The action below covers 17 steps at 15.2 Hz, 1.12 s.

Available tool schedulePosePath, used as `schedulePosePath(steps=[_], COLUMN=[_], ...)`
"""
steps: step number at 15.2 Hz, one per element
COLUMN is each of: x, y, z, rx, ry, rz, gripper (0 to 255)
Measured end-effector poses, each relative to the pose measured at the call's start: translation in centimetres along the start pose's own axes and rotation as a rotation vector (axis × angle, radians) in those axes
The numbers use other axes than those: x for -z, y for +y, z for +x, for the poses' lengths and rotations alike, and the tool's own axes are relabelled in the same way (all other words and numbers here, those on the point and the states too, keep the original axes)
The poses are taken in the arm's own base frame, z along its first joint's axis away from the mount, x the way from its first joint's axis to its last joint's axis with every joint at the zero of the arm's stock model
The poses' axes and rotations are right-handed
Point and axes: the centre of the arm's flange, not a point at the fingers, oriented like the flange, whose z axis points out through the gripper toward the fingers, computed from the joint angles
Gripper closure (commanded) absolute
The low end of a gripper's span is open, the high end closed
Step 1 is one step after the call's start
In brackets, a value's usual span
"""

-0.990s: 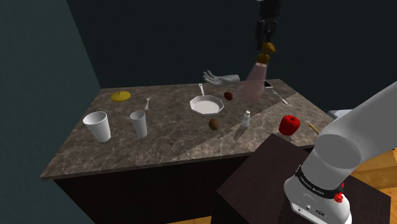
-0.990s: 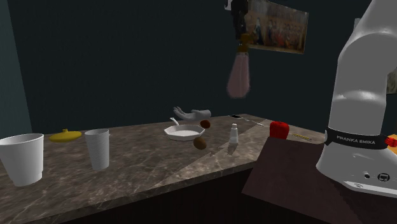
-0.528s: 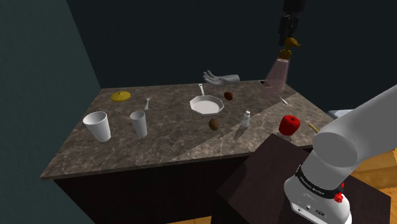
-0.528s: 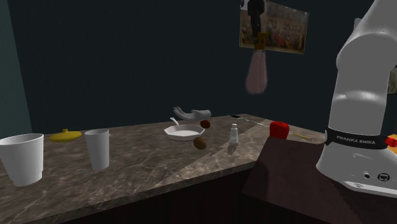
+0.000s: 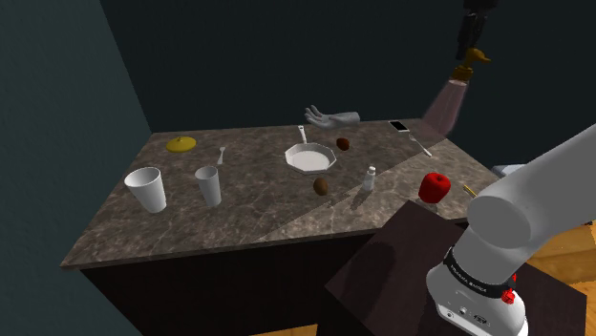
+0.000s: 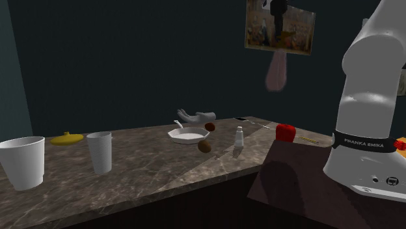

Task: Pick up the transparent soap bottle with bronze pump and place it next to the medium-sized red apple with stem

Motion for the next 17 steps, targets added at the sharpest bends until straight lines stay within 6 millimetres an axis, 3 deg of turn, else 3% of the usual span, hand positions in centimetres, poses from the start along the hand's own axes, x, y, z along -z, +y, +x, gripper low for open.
schedulePosePath(steps=[17], x=[4.2], y=[17.1], z=[-13.9], rx=[-0.004], ry=[0.000], rz=[0.001], gripper=[255])
